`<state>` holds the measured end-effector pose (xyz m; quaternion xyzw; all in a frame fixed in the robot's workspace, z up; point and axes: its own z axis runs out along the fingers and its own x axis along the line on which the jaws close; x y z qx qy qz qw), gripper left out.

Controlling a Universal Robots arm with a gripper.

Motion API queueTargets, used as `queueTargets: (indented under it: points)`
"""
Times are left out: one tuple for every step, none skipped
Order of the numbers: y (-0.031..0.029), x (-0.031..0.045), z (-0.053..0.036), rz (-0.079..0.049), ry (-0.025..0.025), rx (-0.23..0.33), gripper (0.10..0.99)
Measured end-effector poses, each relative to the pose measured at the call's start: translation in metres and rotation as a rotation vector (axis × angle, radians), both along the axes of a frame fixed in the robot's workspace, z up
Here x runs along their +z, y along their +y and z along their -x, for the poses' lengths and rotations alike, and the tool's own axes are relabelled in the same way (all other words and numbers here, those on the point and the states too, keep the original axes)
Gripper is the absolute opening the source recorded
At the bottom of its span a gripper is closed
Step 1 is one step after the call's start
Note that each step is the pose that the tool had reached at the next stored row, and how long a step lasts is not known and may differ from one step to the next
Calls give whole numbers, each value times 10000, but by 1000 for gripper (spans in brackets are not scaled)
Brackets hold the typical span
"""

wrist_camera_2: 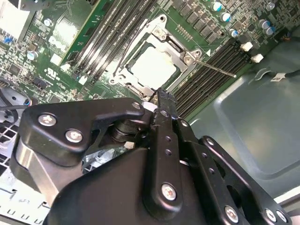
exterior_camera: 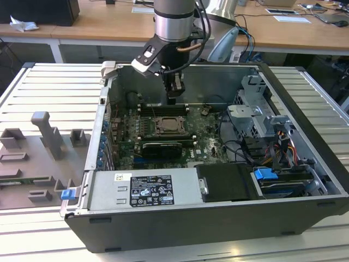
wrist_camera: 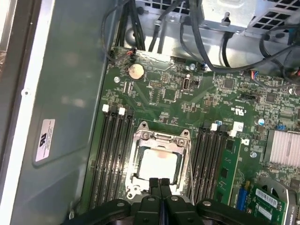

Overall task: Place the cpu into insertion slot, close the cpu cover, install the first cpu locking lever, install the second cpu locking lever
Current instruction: 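Install the first cpu locking lever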

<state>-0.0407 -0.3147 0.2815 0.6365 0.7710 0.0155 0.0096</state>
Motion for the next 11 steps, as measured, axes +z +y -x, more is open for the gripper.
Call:
queueTargets:
  points:
    - [0,0,0,1,0,61,106]
    - [0,0,0,0,0,122,106]
    - [0,0,0,0,0,205,106]
    - [0,0,0,0,0,269,106]
    - [0,0,0,0,0,344,106]
    - [0,0,0,0,0,421,106]
    - [0,0,0,0,0,481,106]
    - [0,0,0,0,0,551,106]
    - [0,0,0,0,0,614,106]
    - [0,0,0,1,0,694,106]
    - [0,0,0,0,0,737,106]
